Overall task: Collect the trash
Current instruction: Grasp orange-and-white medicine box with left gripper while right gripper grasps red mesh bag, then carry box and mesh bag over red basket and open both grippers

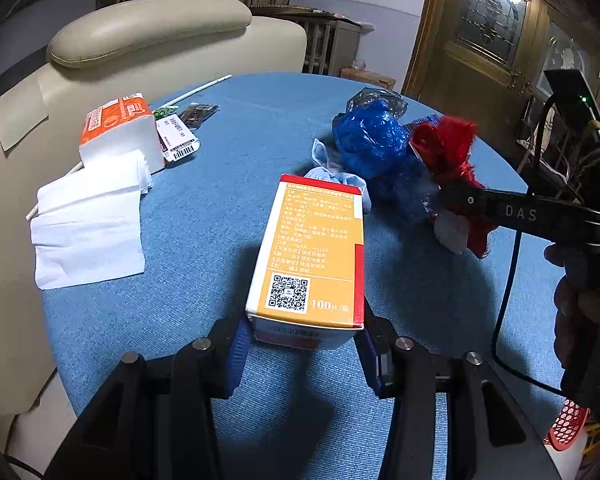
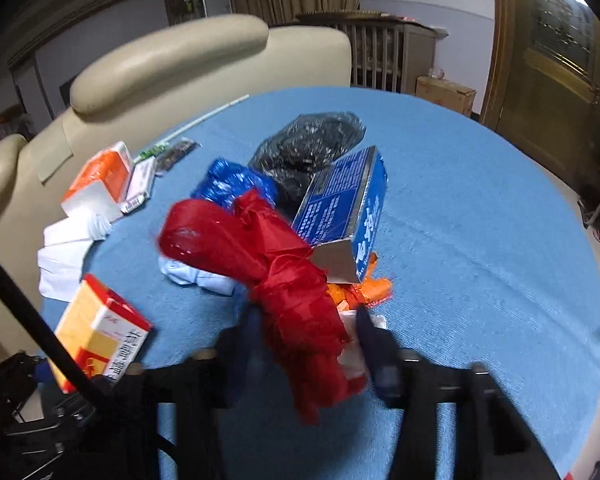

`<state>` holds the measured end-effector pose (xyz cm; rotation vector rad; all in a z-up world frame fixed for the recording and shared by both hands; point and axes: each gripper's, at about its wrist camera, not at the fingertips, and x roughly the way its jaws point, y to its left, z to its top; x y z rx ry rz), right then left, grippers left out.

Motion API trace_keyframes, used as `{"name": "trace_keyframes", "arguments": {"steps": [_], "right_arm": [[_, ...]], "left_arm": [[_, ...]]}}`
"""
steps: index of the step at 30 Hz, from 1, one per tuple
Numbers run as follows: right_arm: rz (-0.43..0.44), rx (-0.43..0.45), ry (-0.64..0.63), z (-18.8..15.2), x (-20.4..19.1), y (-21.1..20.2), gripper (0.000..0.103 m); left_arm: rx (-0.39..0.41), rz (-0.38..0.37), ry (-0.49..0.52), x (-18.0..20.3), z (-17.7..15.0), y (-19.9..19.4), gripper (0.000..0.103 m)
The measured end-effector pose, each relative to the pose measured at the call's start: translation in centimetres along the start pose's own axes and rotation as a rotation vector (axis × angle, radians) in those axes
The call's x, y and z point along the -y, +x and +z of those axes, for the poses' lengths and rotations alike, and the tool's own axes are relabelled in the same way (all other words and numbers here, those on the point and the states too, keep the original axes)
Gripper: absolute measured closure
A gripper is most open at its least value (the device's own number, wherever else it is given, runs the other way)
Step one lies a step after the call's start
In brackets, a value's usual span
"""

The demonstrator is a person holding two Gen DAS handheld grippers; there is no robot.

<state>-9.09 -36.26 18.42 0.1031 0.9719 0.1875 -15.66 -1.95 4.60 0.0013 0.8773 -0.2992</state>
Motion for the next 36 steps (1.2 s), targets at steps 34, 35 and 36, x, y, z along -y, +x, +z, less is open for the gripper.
{"name": "trace_keyframes", "arguments": {"steps": [34,35,36], "right_arm": [[-0.293,0.046,0.561,-25.6,19.8,-22.7,0.06],[-0.307,0.034,0.582,-26.0,20.5,-22.6,0.053],[-0.313,0.027,0.595,-26.4,20.8,-22.6,0.033]], "left_arm": [[0.057,-0.463,0.439,24.7,-1.6,-8.0,0.054],[0.051,-0.473,0.457,25.6,-1.8,-8.0,0.054],[0.044,-0.484,0.477,26.6,-2.1,-7.9,0.054]]}}
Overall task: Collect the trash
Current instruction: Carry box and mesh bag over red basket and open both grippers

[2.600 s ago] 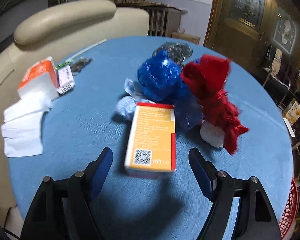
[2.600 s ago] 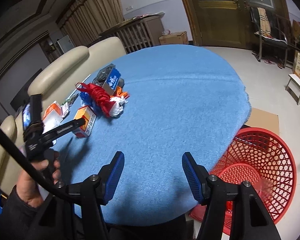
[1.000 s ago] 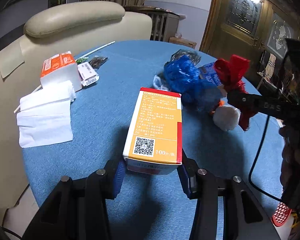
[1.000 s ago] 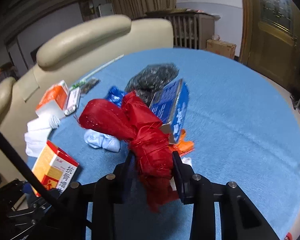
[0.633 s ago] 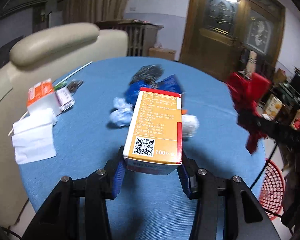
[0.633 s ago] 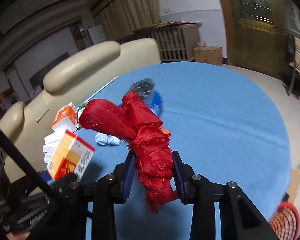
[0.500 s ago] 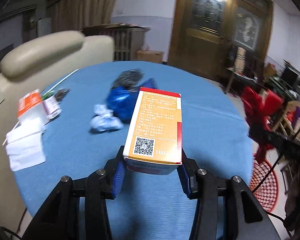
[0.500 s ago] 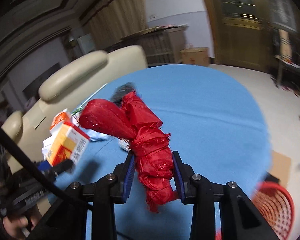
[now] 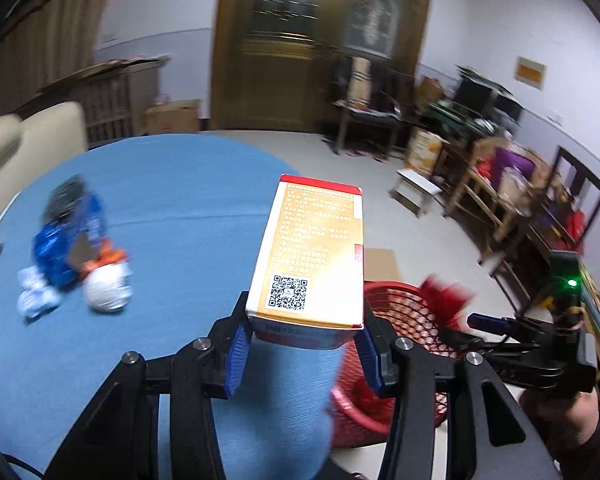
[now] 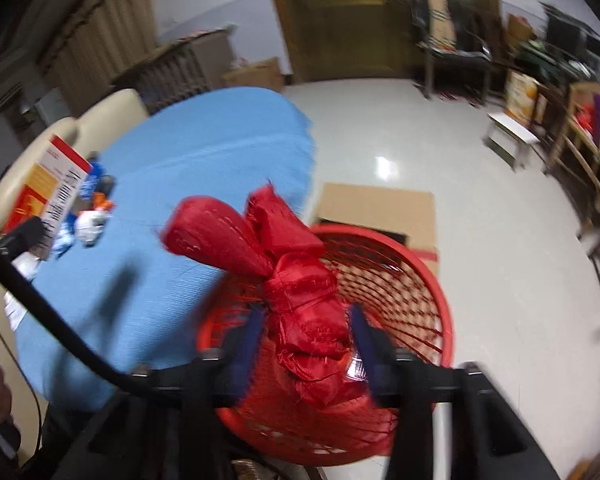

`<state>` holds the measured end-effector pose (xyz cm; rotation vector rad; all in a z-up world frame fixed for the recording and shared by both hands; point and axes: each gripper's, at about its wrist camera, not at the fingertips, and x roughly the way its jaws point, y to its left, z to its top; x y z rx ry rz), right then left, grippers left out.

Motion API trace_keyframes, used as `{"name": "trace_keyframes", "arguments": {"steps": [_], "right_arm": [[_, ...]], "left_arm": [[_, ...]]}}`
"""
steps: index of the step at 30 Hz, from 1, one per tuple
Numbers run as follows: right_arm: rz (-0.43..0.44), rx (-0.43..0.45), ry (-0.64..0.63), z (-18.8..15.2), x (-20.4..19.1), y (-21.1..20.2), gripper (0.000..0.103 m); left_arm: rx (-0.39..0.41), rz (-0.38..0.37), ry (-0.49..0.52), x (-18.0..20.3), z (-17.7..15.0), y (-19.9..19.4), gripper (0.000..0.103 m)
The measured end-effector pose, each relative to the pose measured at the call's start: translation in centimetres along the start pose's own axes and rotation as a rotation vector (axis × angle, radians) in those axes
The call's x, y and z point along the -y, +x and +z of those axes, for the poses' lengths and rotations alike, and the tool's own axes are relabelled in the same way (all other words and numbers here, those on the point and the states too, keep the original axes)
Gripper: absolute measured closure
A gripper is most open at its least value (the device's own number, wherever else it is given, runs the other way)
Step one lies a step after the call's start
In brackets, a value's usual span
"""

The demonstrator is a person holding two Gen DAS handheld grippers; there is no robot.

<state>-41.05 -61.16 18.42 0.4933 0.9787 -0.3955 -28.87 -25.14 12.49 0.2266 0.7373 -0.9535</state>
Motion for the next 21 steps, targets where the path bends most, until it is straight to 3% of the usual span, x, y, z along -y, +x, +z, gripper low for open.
{"name": "trace_keyframes", "arguments": {"steps": [1,6,13,16,21], "right_arm": [[-0.008,-0.009,0.016,0.0,0.5,0.2,0.024],[-0.014,0.035,0.063,-0.1,2.7,-1.2,0.024],[-0.024,0.167,0.176,0.4,6.4,-5.5,0.024],[-0.026,0.206,0.197,0.9,7.4,-7.0,0.024],[-0.011,0.233,0.194,1.4,7.2,-8.6,0.024]], "left_arm": [[-0.01,-0.013,0.017,0.8,0.1,0.5,0.054],[-0.055,-0.066,0.083,4.5,0.4,2.7,0.054],[-0.14,-0.111,0.173,9.0,-0.2,6.6,0.052],[-0.198,-0.083,0.214,9.9,-0.8,8.4,0.024],[-0.217,-0.08,0.159,8.5,-1.0,8.0,0.024]]}}
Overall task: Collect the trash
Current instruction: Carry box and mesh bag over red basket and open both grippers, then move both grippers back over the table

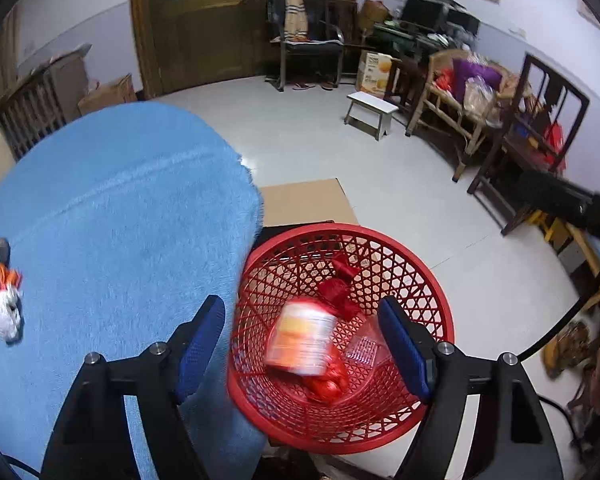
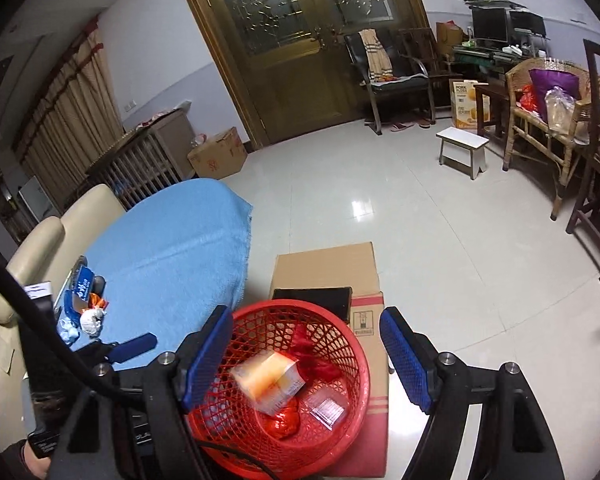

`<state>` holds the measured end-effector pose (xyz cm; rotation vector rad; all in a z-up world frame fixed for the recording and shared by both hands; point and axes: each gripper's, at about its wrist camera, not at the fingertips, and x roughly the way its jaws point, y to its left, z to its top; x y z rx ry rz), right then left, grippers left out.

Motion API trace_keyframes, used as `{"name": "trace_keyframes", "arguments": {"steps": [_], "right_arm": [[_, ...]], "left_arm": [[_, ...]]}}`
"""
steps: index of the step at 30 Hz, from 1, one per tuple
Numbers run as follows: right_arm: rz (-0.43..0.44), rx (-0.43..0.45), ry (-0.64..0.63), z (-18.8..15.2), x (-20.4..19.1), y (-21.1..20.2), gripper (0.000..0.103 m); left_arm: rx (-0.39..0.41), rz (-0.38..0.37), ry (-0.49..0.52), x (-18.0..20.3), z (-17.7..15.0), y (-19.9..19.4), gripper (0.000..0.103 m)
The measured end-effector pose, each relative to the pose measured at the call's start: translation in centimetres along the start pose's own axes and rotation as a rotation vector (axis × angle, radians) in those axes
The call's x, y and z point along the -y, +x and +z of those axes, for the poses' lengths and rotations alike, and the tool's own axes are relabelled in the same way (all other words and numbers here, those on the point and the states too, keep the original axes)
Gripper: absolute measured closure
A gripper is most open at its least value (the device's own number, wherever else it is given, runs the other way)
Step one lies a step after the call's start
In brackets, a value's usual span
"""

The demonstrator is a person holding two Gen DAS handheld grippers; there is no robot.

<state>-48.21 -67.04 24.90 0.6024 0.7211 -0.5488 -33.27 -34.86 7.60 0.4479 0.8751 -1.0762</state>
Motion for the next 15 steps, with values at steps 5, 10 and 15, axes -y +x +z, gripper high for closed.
{"name": "trace_keyframes", "arguments": {"steps": [5,10,15], "right_arm": [[0.035,-0.015,-0.022,-0.2,-1.9,0.8,0.024],[0.08,-0.052,-0.067,-0.6,-5.0,2.4,0.024],[0.119,-0.091,-0.145,-1.6,-9.0,3.7,0.024]], "left_arm": [[0.051,0.035,-0.083,-3.2,0.0,-2.1,0.024],[0.106,0.079,-0.203,-8.0,-1.8,-5.2,0.023],[0.175,0.168,-0.32,-13.1,-4.4,-8.6,0.023]]}}
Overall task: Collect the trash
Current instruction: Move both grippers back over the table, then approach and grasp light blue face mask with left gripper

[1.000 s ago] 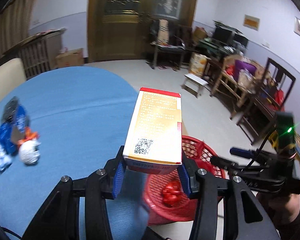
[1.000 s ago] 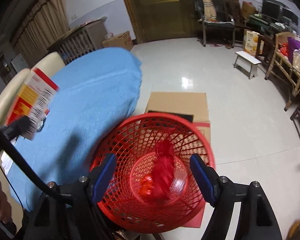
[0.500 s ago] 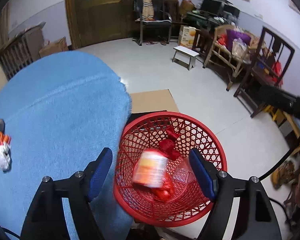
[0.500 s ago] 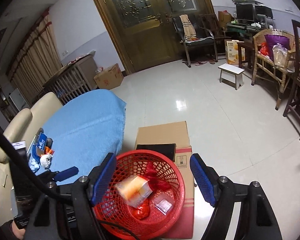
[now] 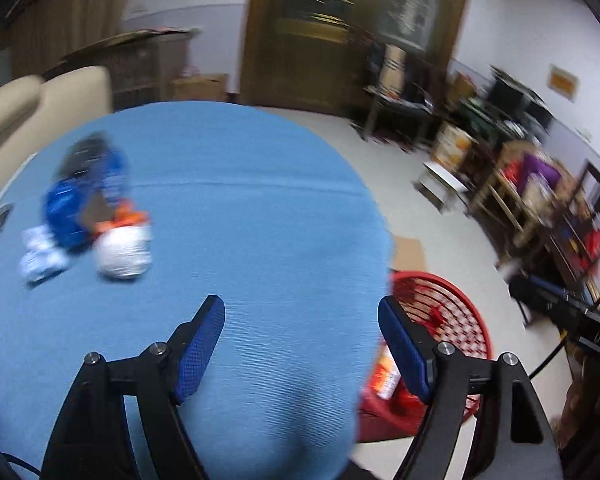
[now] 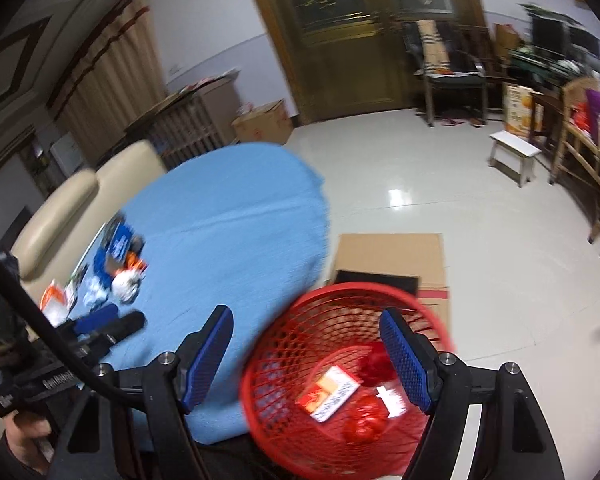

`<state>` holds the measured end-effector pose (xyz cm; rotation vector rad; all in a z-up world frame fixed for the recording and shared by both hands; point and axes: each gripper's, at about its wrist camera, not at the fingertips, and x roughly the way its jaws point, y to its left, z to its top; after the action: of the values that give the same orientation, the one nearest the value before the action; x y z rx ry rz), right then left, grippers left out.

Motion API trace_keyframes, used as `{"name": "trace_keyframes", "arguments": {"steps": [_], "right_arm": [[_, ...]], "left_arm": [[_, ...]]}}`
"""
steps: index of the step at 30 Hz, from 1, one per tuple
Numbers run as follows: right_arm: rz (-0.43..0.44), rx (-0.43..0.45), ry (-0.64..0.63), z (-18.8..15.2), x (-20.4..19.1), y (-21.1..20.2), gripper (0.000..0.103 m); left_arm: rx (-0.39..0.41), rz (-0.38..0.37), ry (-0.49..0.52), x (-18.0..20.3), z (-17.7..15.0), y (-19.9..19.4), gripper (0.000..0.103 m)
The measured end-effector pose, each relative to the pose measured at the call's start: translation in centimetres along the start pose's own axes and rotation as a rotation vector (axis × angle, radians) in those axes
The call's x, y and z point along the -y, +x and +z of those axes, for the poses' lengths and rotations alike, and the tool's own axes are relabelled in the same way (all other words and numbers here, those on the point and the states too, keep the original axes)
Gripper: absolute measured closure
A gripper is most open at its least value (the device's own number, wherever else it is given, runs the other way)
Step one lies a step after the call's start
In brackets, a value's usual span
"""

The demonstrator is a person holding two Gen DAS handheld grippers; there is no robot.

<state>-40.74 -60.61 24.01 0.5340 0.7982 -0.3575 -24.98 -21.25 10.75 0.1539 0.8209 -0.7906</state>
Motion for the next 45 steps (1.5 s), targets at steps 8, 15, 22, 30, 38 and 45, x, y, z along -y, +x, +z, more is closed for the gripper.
{"name": "trace_keyframes", "arguments": {"steps": [8,15,22,30,38,45], "right_arm": [[0.094,-0.076,-0.142,-0.9,-8.8,3.5,0.024],[0.066,-0.108,-0.241,-0.2,-16.0,10.8,0.023],[-0.091,-0.15,-0.331,1.3,-21.1,22.0,0.023],[-0.137,-0.169,-0.291,2.4,-21.5,26.1,0.0],[-0.137,-0.169,-0.291,2.5,-21.3,26.8,0.0],[-0.137,-0.168,-0.291,2.5,-21.3,26.8,0.0]], "left_arm": [[0.087,0.197,-0.207,-11.5,-2.1,-4.4,0.023],[0.106,0.335,-0.367,-19.9,-4.4,-6.5,0.023],[0.11,0.41,-0.446,-23.9,-5.8,-7.2,0.023],[0.07,0.403,-0.457,-24.2,-4.6,-4.8,0.023],[0.025,0.382,-0.438,-22.3,-2.7,-2.8,0.023],[0.029,0.409,-0.396,-20.1,-0.7,-2.4,0.023]]}}
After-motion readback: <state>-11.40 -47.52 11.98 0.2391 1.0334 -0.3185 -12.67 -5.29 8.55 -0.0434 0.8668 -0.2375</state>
